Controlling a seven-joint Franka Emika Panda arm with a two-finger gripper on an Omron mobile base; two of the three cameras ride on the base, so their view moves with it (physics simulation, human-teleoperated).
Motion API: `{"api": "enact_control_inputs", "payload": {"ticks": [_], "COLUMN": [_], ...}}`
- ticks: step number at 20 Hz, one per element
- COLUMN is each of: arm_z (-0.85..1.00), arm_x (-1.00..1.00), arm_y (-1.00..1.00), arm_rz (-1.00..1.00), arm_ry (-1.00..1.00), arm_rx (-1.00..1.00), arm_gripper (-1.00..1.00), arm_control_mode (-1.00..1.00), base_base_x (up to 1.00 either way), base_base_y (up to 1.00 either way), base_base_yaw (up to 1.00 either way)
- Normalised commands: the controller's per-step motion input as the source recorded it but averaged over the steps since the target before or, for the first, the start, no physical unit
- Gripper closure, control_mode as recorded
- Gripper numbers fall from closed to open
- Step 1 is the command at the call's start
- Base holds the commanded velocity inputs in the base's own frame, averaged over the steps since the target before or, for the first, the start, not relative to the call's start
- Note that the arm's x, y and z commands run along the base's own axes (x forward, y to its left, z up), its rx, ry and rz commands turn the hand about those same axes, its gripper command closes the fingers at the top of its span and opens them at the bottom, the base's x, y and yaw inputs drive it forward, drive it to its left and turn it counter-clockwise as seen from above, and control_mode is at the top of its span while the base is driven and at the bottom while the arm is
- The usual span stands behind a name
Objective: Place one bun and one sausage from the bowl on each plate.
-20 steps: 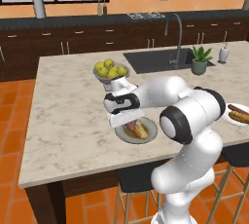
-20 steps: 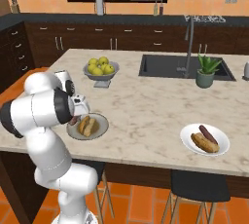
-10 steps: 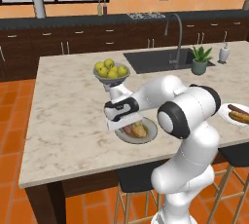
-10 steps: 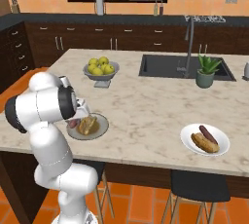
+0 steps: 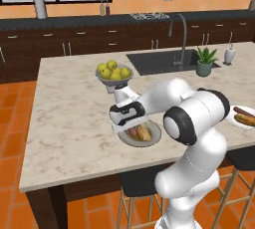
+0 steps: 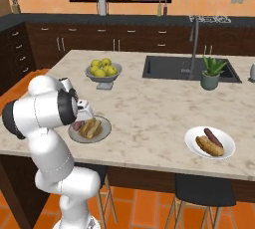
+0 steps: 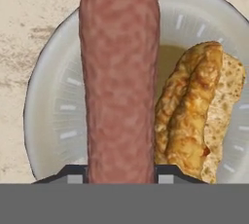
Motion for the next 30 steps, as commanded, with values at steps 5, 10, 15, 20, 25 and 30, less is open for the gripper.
{"api": "enact_control_inputs", "payload": {"ticks": [5,10,15,20,25,30], "arm_z": [0.02,0.12,0.8,0.84,0.66,0.75], "arm_x": [0.0,0.0,-0.09,-0.78,-0.84,-0.76], "arm_y": [0.0,0.01,0.01,-0.17,-0.57,-0.52], "arm_rz": [0.0,0.0,0.0,0.0,0.0,0.0], "arm_ry": [0.0,0.0,0.0,-0.02,-0.02,0.04], "arm_rx": [0.0,-0.01,-0.01,0.04,0.12,0.08], "arm_gripper": [-1.0,-1.0,-1.0,-1.0,-1.0,-1.0], "arm_control_mode": [-1.0,-1.0,-1.0,-1.0,-1.0,-1.0], "base_base_x": [0.0,0.0,0.0,0.0,0.0,0.0], "base_base_y": [0.0,0.0,0.0,0.0,0.0,0.0], "base_base_yaw": [0.0,0.0,0.0,0.0,0.0,0.0]}}
